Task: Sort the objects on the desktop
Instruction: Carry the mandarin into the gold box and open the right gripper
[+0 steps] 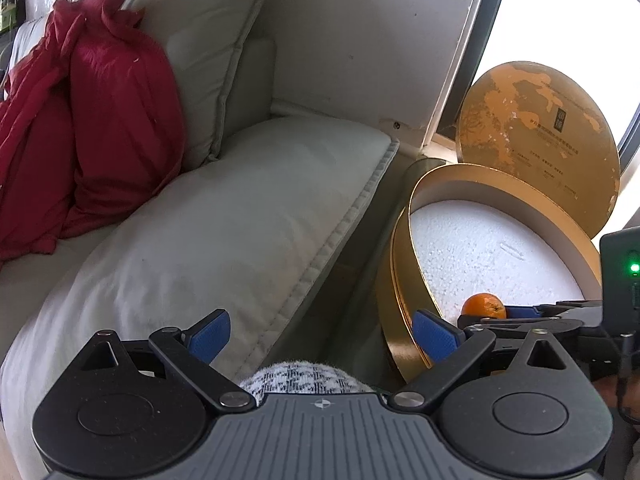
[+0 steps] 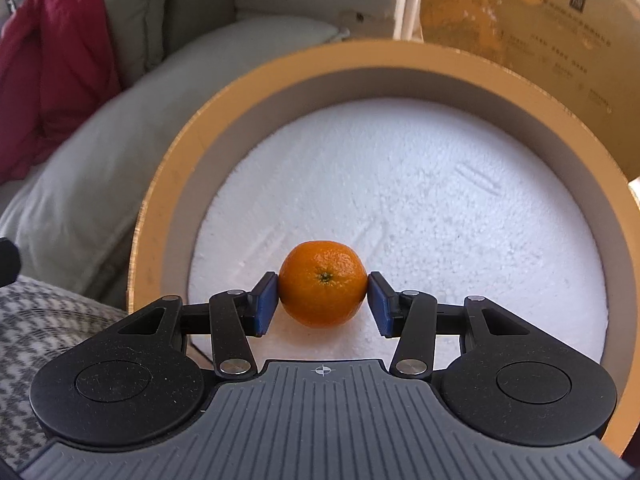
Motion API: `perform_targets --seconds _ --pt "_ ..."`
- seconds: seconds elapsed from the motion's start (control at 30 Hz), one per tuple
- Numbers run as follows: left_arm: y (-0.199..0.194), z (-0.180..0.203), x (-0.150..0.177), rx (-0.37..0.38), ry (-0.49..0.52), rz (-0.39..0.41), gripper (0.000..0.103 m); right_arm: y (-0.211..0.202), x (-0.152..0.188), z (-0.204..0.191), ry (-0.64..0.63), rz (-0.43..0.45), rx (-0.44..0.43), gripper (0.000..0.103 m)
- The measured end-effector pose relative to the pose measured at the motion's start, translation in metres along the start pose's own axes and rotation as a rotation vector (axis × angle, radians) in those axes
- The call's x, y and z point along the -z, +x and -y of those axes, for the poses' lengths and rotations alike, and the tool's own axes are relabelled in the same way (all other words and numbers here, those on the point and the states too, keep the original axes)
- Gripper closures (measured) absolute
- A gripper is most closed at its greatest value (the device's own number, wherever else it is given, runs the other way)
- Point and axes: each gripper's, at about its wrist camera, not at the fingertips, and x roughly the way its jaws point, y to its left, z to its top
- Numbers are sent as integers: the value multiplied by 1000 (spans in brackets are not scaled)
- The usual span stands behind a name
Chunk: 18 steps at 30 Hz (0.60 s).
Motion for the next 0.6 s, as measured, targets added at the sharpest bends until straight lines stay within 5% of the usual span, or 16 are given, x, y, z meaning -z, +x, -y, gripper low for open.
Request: perform_targets --seconds 0.3,0.6 --pt "-19 18 1 -3 66 3 5 -26 -2 22 93 59 -32 41" --pt "-57 76 21 104 212 18 4 -126 66 68 267 205 -16 30"
